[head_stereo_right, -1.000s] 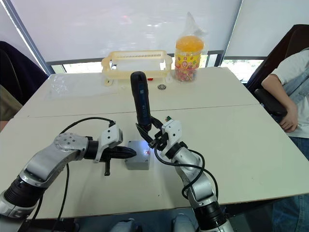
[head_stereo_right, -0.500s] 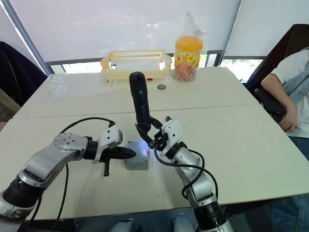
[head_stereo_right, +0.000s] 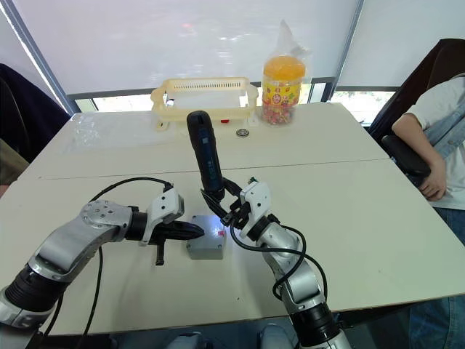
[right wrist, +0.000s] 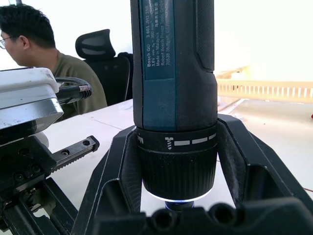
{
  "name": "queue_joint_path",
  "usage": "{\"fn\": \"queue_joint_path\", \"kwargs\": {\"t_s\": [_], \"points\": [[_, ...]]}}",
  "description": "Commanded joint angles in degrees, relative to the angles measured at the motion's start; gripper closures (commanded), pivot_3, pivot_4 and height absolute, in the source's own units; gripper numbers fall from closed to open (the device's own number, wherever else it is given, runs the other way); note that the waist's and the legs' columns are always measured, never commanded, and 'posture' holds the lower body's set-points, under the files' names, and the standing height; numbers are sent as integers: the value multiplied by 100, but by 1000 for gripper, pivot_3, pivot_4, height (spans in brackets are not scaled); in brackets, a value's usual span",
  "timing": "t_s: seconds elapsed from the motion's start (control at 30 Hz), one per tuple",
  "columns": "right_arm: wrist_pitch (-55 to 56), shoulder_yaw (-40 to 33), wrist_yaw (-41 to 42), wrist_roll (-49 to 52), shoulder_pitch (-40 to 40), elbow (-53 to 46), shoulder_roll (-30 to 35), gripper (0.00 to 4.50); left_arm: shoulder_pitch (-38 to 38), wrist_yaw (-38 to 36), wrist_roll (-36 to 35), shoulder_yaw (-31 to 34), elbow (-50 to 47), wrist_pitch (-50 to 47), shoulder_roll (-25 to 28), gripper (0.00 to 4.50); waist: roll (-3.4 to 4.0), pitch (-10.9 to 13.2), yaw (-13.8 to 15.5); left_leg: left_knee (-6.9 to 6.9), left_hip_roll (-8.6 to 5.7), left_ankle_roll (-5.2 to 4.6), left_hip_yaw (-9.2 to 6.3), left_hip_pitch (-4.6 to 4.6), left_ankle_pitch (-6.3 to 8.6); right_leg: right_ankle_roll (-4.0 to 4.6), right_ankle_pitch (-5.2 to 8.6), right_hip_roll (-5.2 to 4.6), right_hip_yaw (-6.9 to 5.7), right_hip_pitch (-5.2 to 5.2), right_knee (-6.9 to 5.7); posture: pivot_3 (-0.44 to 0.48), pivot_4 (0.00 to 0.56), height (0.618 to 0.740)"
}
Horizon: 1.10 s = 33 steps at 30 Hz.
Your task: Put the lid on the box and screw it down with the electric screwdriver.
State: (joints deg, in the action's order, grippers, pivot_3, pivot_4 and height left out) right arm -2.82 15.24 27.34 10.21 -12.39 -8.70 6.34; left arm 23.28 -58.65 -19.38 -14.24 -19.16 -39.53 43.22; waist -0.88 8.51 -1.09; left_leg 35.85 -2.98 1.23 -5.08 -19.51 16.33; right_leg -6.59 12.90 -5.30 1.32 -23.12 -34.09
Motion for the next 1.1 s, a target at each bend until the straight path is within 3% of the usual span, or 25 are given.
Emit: {"fn": "queue_joint_path", "kwargs": {"t_s": [0.03, 0.27, 0.5, 0.8, 1.1], "points": [[-588, 358, 100, -297, 491, 1078, 158, 2718, -33, -1, 40, -22, -26, -61, 65, 4438, 1, 0, -1, 0, 0, 0, 0, 0, 0, 0, 0, -1, 0, 0, 0, 0, 150, 740], [39, 125, -5, -96, 519, 388, -6, 2718, 0, 64, 100, -54, 67, 14, -12, 4438, 2, 6, 11, -1, 0, 3, -1, -8, 2, -1, 1, -10, -1, -3, 3, 0, 150, 740], [-231, 240, 18, 48, 775, -325, 12, 2718, 33, 118, 132, -121, 208, 93, -160, 4438, 9, 12, -2, 1, -3, 4, -1, -78, 0, 11, -12, -1, -5, -57, -4, 0, 150, 740], [-327, 318, 190, -2, 862, -523, 210, 2718, -7, 92, 120, -159, 253, 144, -153, 4438, 10, 14, 0, 0, -3, 3, 0, -85, 2, 7, -8, 2, -6, -62, -2, 0, 150, 740], [8, 484, 635, -45, 844, 155, 285, 2718, -81, 58, 108, -163, 245, 169, -113, 4438, 9, 13, -19, 0, 1, 2, 1, -69, 3, -4, -1, 7, -6, -49, -3, 0, 150, 740]]}}
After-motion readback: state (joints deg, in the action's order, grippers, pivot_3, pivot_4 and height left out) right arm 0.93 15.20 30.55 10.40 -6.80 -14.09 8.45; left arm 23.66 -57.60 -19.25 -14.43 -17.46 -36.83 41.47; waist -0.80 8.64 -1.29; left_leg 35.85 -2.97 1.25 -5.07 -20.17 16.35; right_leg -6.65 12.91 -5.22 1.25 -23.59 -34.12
